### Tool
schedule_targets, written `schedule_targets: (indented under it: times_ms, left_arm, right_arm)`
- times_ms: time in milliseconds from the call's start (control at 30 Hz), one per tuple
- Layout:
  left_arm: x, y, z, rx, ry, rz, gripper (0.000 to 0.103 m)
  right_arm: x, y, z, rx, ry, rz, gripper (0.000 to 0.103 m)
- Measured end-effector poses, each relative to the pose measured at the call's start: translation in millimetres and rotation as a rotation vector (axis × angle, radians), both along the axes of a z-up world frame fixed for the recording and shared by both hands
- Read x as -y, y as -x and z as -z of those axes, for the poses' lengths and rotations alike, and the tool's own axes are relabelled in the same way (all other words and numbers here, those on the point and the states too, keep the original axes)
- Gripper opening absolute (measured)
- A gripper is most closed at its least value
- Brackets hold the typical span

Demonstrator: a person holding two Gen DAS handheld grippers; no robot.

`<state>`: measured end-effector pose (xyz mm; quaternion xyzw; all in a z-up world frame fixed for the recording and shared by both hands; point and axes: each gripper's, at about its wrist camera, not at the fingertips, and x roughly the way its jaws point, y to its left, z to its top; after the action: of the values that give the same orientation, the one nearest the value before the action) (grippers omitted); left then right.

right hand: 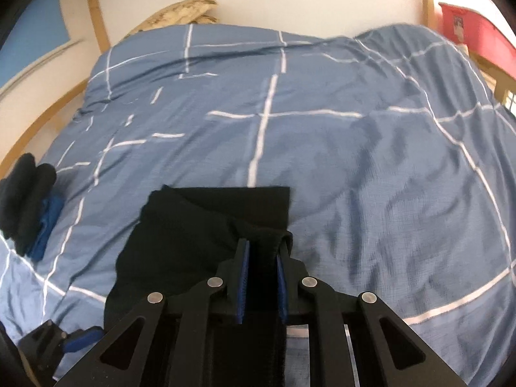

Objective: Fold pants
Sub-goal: 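Open the right tool and release the folded shorts onto the bed, then move both open tools to the folded shorts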

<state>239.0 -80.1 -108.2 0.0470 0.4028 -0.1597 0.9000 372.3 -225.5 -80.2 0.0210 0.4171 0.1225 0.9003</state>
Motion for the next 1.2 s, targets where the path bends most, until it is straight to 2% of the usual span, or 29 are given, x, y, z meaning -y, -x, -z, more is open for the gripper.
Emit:
schedule_targets:
  times_ms: [133,167,267,367,433,567,733,800,867,933,1000,1033,1133,1167,1200]
  left_arm:
    - [0,0,1,-0.003,-0.003,0.002,0.060]
    - [0,0,1,-0.004,-0.001,0.001,0.060]
    - [-1,2,-1,-0.006,0.005,-0.001,0.060]
    - [-4,11,-10,0.023,0.008,-0.011,0.060]
    - [-7,21,-20,0.058,0.007,-0.019,0.066]
    - [-13,39,-32,0.091,0.001,-0.032,0.067]
    - [-12,46,-30,0.092,-0.029,-0.046,0.067]
    - [-12,45,-29,0.084,-0.029,-0.050,0.067]
    - [-13,43,-29,0.077,-0.022,-0.057,0.067]
    - [-15,44,-28,0.068,-0.012,-0.070,0.067]
    - [-20,43,-27,0.053,0.005,-0.086,0.067]
    - [-23,43,-27,0.043,0.017,-0.092,0.067]
    - [-32,46,-29,0.027,0.042,-0.117,0.067]
    - [-35,48,-31,0.030,0.043,-0.125,0.067]
    - [-38,51,-33,0.034,0.045,-0.130,0.067]
  right_arm:
    - [5,-1,8,-0.018,-0.001,0.040,0.017]
    - [7,1,8,-0.017,-0.001,0.046,0.021]
    - [15,15,1,-0.004,-0.005,0.104,0.047]
    - [25,46,-9,0.037,-0.046,0.131,0.053]
    - [31,69,-12,0.050,-0.092,0.147,0.059]
    - [39,98,-2,0.037,-0.180,0.170,0.059]
    - [41,96,17,-0.015,-0.231,0.197,0.056]
    - [41,95,18,-0.016,-0.256,0.174,0.029]
    - [37,96,18,-0.016,-0.202,0.180,0.020]
    - [34,99,17,-0.017,-0.157,0.192,0.018]
    - [35,101,18,-0.018,-0.093,0.234,0.011]
    - [36,102,19,-0.018,-0.063,0.256,0.011]
    - [48,113,15,-0.007,-0.131,0.304,0.013]
    - [52,118,11,-0.002,-0.147,0.323,0.024]
    - [55,126,7,0.009,-0.172,0.346,0.044]
